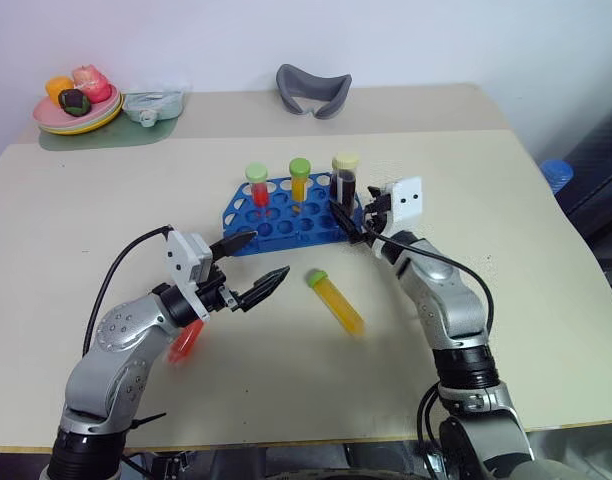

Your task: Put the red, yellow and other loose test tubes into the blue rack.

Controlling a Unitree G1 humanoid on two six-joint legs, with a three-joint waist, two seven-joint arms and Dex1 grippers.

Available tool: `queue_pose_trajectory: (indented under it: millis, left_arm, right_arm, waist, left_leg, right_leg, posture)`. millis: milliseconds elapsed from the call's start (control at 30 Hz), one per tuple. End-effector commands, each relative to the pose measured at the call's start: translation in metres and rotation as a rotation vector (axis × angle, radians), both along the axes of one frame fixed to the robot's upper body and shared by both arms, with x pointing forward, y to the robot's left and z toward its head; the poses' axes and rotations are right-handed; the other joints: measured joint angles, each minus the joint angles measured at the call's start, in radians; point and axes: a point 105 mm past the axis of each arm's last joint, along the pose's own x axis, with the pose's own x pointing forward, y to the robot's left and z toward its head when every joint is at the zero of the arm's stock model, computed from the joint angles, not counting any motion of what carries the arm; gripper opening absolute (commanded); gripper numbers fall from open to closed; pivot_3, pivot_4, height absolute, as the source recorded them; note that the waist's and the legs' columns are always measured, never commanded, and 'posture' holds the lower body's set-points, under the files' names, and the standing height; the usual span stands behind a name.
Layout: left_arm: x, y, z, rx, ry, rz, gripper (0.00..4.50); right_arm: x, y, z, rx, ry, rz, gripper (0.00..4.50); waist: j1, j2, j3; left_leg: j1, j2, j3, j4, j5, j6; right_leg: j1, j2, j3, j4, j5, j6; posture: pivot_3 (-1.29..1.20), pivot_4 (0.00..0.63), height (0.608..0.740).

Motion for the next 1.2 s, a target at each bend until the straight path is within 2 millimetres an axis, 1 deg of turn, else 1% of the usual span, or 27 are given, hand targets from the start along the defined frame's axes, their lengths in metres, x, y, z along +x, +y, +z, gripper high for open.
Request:
queue_pose_trajectory:
  millis: [33, 133, 367, 700, 733, 800, 867, 1167, 1200]
  left_arm:
    - [-0.003, -0.001, 0.008, -0.006, -0.037, -0.011, 4.50]
    - [-0.002, -0.002, 0.008, -0.007, -0.038, -0.014, 4.50]
    - [-0.003, 0.001, 0.004, -0.006, -0.036, -0.012, 4.50]
    - [-0.005, 0.004, -0.005, -0.009, -0.035, -0.007, 4.50]
    - [-0.006, 0.004, -0.005, -0.009, -0.035, -0.007, 4.50]
    - [-0.006, 0.004, -0.006, -0.008, -0.036, -0.006, 4.50]
    - [-0.006, 0.005, -0.006, -0.007, -0.036, -0.006, 4.50]
    - [-0.005, 0.003, -0.003, -0.006, -0.041, -0.006, 4.50]
    - [-0.005, 0.002, -0.003, -0.006, -0.042, -0.006, 4.50]
  right_arm:
    - [-0.002, 0.005, 0.023, -0.027, 0.007, 0.038, 4.45]
    - [0.001, 0.005, 0.029, -0.031, 0.039, 0.035, 4.45]
    - [0.005, 0.008, 0.029, -0.062, 0.114, 0.041, 4.45]
    - [0.008, 0.009, 0.032, -0.066, 0.130, 0.034, 4.45]
    - [0.008, 0.009, 0.032, -0.065, 0.129, 0.033, 4.23]
    - [0.008, 0.009, 0.032, -0.065, 0.128, 0.032, 3.62]
    - [0.008, 0.010, 0.033, -0.067, 0.125, 0.033, 2.65]
    - [0.007, 0.013, 0.035, -0.066, 0.120, 0.044, 2.65]
    - [0.007, 0.013, 0.035, -0.065, 0.120, 0.044, 2.38]
  waist:
    - [0.000, 0.000, 0.000]
    - [0.000, 0.000, 0.000]
    - [0.000, 0.000, 0.000]
    - [0.000, 0.000, 0.000]
    - [-0.001, 0.000, 0.000]
    - [-0.001, 0.000, 0.000]
    - [0.000, 0.000, 0.000]
    - [0.000, 0.000, 0.000]
    - [0.000, 0.000, 0.000]
  left_leg:
    - [0.000, 0.000, 0.000, 0.000, 0.000, 0.000]
    - [0.000, 0.000, 0.000, 0.000, 0.000, 0.000]
    - [0.000, 0.000, 0.000, 0.000, 0.000, 0.000]
    - [-0.001, 0.000, 0.000, 0.000, 0.000, 0.000]
    - [-0.001, 0.000, 0.000, 0.000, 0.000, 0.000]
    - [-0.001, 0.000, 0.000, 0.000, 0.000, 0.000]
    - [-0.001, 0.000, 0.000, 0.000, 0.000, 0.000]
    - [-0.001, 0.000, 0.000, 0.000, 0.000, 0.000]
    - [-0.001, 0.000, 0.000, 0.000, 0.000, 0.000]
  right_leg:
    - [0.000, 0.000, 0.000, 0.000, 0.000, 0.000]
    - [0.000, 0.000, 0.000, 0.000, 0.000, 0.000]
    - [0.000, 0.000, 0.000, 0.000, 0.000, 0.000]
    - [-0.001, 0.000, 0.000, -0.001, 0.000, 0.000]
    - [-0.001, 0.000, 0.000, -0.001, 0.000, 0.000]
    - [-0.001, 0.000, 0.000, -0.001, 0.000, 0.000]
    - [-0.001, 0.000, 0.000, -0.001, 0.000, 0.000]
    - [-0.001, 0.000, 0.000, -0.001, 0.000, 0.000]
    - [-0.001, 0.000, 0.000, -0.001, 0.000, 0.000]
  posture:
    - [0.00, 0.150, 0.740]
    - [0.00, 0.150, 0.740]
    - [0.00, 0.150, 0.740]
    - [0.00, 0.150, 0.740]
    - [0.00, 0.150, 0.740]
    - [0.00, 0.150, 0.740]
    - [0.00, 0.150, 0.740]
    - [0.00, 0.150, 0.740]
    - [0.00, 0.150, 0.740]
